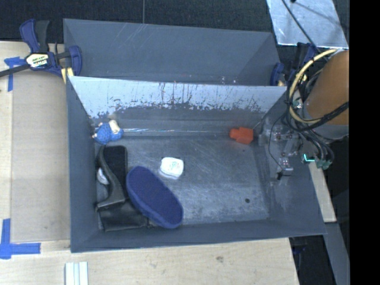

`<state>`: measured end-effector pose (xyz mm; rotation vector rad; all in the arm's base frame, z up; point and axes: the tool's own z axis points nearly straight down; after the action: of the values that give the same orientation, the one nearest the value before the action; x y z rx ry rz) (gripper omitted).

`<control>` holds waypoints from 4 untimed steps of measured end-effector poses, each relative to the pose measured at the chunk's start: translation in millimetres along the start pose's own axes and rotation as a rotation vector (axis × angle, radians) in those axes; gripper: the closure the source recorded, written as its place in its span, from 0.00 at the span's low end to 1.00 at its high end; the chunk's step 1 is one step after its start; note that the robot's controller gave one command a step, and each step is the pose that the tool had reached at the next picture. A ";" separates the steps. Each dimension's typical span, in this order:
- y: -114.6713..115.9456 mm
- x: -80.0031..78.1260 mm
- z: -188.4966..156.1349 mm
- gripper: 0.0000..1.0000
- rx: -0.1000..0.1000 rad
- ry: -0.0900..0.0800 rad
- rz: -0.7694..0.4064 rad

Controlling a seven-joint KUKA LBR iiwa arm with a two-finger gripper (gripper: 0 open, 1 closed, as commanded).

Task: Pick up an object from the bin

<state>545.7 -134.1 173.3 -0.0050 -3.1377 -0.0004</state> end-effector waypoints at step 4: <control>11.5 -71.2 -47.3 1.00 0.002 -0.017 0.024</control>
Offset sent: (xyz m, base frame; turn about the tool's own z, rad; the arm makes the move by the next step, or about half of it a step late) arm 0.0771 0.0026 -0.0417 -0.0426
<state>617.1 -122.8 220.3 -0.0429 -3.1548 0.0031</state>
